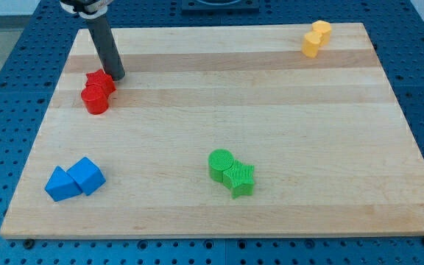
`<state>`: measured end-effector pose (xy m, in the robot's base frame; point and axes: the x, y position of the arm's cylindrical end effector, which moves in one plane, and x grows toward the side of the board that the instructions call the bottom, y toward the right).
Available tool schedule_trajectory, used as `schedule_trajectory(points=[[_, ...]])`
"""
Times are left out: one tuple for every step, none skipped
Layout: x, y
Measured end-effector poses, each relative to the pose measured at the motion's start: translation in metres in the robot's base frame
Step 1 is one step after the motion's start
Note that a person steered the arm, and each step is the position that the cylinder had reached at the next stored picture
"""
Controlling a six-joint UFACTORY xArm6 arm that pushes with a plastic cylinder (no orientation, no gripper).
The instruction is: Move your arm below the blue cube
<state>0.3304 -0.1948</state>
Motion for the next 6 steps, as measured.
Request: schedule_trajectory(points=[[0.0,0.0],[0.0,0.006],[0.0,0.041],[0.012,0.06],[0.051,0.06],[0.1,0.06]])
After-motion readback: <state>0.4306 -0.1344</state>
